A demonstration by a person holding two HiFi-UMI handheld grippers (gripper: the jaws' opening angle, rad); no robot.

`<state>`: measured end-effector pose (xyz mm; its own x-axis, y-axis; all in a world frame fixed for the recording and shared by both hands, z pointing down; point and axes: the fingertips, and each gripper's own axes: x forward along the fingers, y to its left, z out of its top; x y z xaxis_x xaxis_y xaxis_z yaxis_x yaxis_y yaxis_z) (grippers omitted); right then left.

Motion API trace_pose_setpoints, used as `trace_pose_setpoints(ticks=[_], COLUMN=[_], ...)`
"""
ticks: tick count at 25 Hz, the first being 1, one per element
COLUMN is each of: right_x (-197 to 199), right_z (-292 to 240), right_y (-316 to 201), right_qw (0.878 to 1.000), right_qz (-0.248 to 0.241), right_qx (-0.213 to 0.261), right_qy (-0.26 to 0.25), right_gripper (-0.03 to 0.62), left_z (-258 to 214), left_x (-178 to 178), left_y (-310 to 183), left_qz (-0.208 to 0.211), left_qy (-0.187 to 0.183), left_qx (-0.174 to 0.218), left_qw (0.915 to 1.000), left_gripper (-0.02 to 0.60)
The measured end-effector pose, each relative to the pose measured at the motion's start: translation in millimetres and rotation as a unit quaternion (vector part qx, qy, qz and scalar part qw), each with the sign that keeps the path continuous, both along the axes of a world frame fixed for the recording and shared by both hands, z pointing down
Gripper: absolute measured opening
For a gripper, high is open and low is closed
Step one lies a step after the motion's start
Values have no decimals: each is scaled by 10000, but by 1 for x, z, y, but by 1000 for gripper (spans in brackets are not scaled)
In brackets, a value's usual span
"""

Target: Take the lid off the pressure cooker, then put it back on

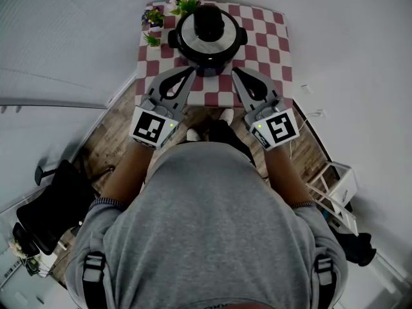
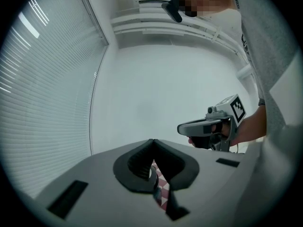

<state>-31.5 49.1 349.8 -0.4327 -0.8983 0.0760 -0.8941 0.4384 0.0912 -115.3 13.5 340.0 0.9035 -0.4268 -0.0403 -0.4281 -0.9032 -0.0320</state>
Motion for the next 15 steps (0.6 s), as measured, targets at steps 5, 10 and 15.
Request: trace_pose_setpoints(ticks=[5, 10, 15], right_x=[0, -1, 2], right_z=[2, 5, 5], right_y=[3, 2, 5], right_qw=[10000, 10000, 10000], right_qz=[2, 10, 75], right_qx=[-18, -65, -32], right_qy=[16, 9, 31], right_gripper=[6, 7, 6], left_z=[2, 3, 1], left_x=[2, 0, 4], left_y=[1, 1, 4], left_qz=[57, 41, 166], left_qy=[-34, -28, 78], left_qx=[25, -21, -44], left_qw=[10000, 10000, 9998], left_gripper=[17, 17, 17])
